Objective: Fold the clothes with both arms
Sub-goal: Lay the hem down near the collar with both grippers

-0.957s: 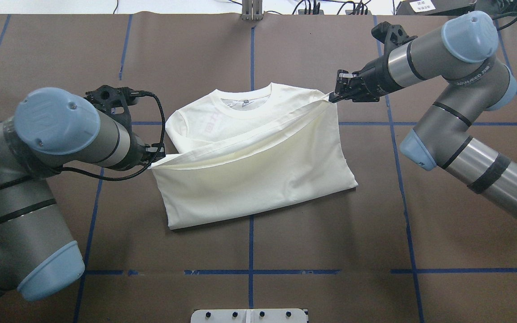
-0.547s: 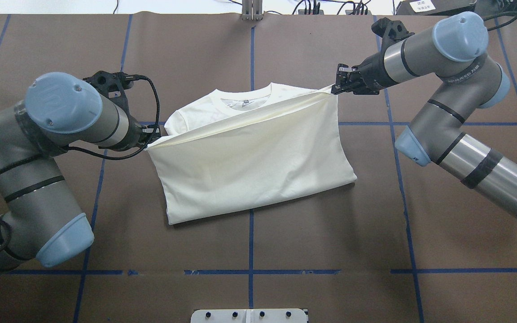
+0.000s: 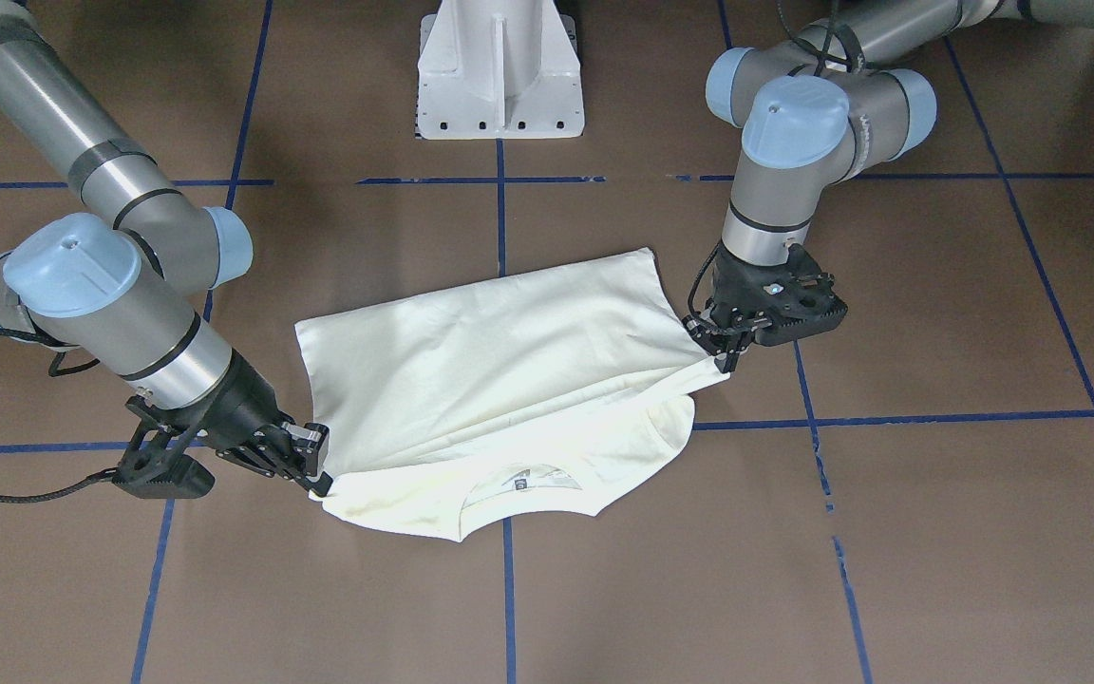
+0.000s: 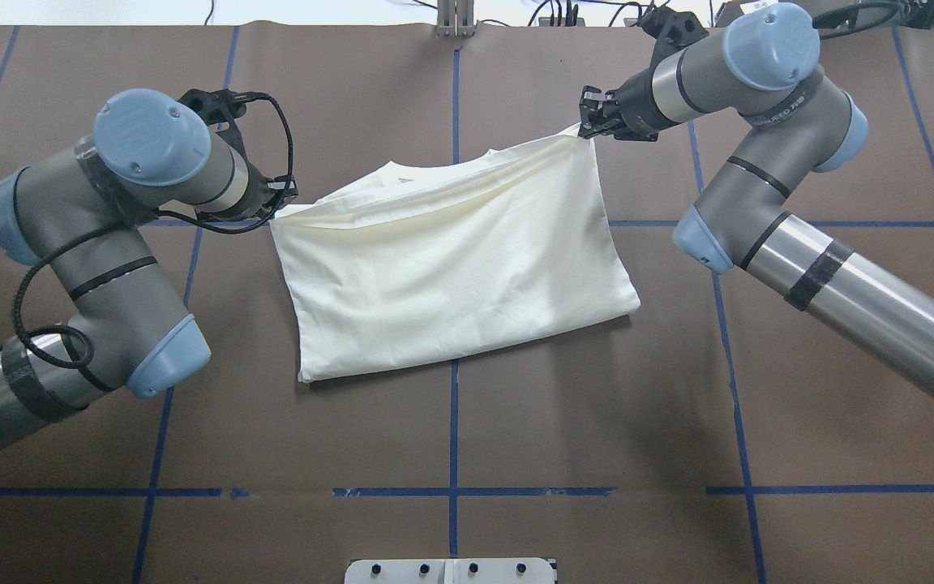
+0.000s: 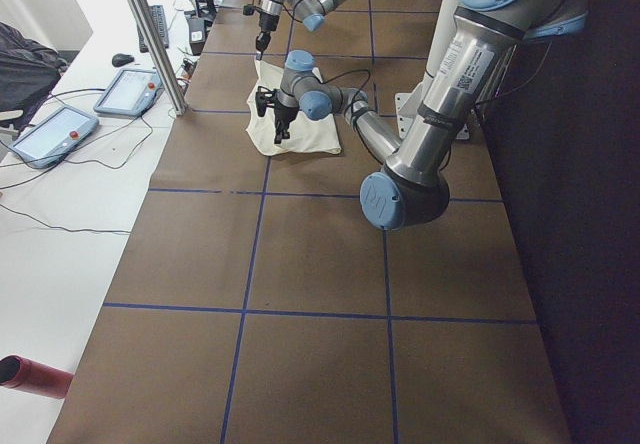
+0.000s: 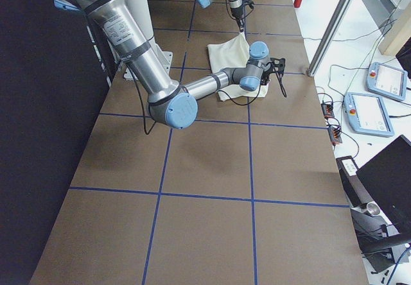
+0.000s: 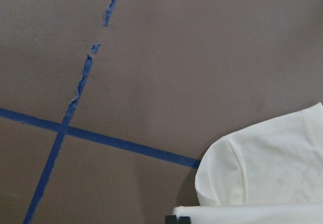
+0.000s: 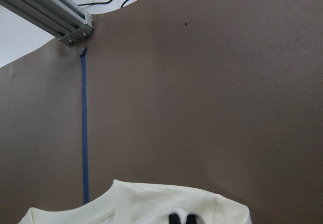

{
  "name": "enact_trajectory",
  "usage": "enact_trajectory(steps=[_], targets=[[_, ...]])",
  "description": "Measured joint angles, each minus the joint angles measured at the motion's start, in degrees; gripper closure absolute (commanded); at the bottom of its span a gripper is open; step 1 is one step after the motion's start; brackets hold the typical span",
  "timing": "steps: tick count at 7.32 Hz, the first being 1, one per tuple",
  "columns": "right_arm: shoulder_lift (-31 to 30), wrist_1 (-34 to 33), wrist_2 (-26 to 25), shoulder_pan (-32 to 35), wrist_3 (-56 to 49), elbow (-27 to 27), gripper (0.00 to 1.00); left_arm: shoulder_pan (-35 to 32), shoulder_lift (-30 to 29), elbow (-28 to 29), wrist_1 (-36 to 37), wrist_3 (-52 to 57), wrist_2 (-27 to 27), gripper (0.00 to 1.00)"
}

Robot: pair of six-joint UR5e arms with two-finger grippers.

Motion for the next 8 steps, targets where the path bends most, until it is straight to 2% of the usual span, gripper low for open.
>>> enact_trajectory(steps=[3, 8], targets=[[0.5, 0.0, -1.9, -0.5, -1.7, -3.0, 1.0, -0.2, -2.0, 5.7, -4.3, -2.3, 0.0, 1.0], [0.3, 0.0, -3.8, -1.2, -3.0, -5.3, 1.0, -0.4, -3.5, 9.1, -5.4, -3.0, 0.2, 1.0]])
